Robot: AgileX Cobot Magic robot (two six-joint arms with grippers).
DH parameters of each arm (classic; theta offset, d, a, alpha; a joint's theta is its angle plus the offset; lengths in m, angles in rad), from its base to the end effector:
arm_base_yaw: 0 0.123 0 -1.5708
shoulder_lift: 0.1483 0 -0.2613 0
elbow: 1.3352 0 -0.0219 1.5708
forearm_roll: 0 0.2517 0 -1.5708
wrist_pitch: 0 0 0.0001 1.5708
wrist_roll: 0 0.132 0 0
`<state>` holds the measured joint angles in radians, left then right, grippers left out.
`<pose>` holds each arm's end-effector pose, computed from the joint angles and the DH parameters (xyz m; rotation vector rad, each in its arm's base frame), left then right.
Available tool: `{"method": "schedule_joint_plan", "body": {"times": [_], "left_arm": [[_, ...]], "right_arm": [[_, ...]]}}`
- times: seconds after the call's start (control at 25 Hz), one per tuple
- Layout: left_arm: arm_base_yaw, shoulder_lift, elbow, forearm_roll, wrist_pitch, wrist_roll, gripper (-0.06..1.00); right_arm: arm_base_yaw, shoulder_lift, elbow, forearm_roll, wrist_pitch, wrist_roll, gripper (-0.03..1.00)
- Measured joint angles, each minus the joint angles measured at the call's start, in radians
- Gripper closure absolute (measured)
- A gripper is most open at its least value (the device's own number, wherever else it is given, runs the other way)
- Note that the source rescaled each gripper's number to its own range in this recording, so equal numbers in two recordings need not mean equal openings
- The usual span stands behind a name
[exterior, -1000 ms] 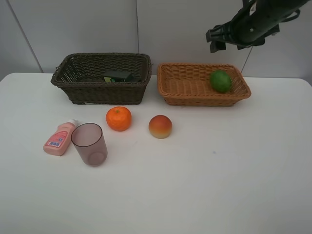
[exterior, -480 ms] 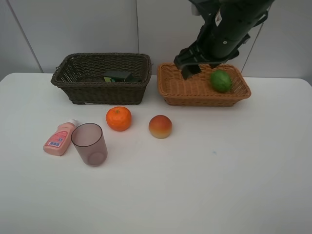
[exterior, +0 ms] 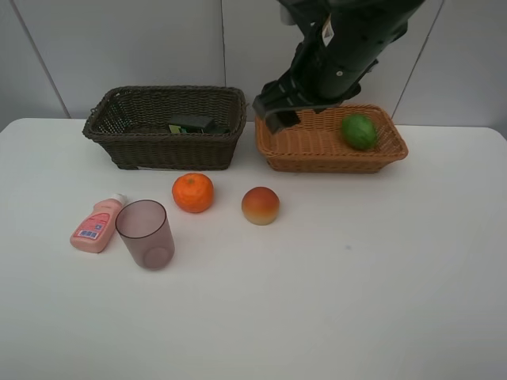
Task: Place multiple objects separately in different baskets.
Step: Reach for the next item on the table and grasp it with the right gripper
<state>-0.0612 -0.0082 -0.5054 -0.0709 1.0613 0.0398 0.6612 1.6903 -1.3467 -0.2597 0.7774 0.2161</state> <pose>0.0539 -0.0115 0.2614 0.1064 2.0278 -0.0981 0.3196 0.2185 0.2219 -0.7333 2.4546 0.0275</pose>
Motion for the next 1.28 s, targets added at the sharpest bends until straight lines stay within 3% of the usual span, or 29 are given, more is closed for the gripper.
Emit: {"method": "schedule_joint_plan", "body": {"times": [0.12,0.28,0.4,0.96,1.28], "left_arm": [[0.0,0.0,0.0,0.001,0.0,0.0,-0.05],[0.0,0.0,0.0,0.001,0.0,0.0,-0.05],[0.0,0.0,0.0,0.001,0.0,0.0,-0.05],[0.0,0.0,0.0,0.001,0.0,0.0,-0.05],[0.0,0.0,0.0,0.001,0.0,0.0,-0.05]], "right_arm": [[0.0,0.0,0.0,0.021,-0.03,0.0,0.33],[0.0,0.0,0.0,0.024,-0.033,0.0,0.08],[0.002,0.0,0.0,0.026,-0.026,0.006,-0.01],[0.059,0.127,0.0,0.16,0.006,0.049,-0.03],[0.059,0.255,-0.003,0.174,0.013,0.049,-0.03]]}}
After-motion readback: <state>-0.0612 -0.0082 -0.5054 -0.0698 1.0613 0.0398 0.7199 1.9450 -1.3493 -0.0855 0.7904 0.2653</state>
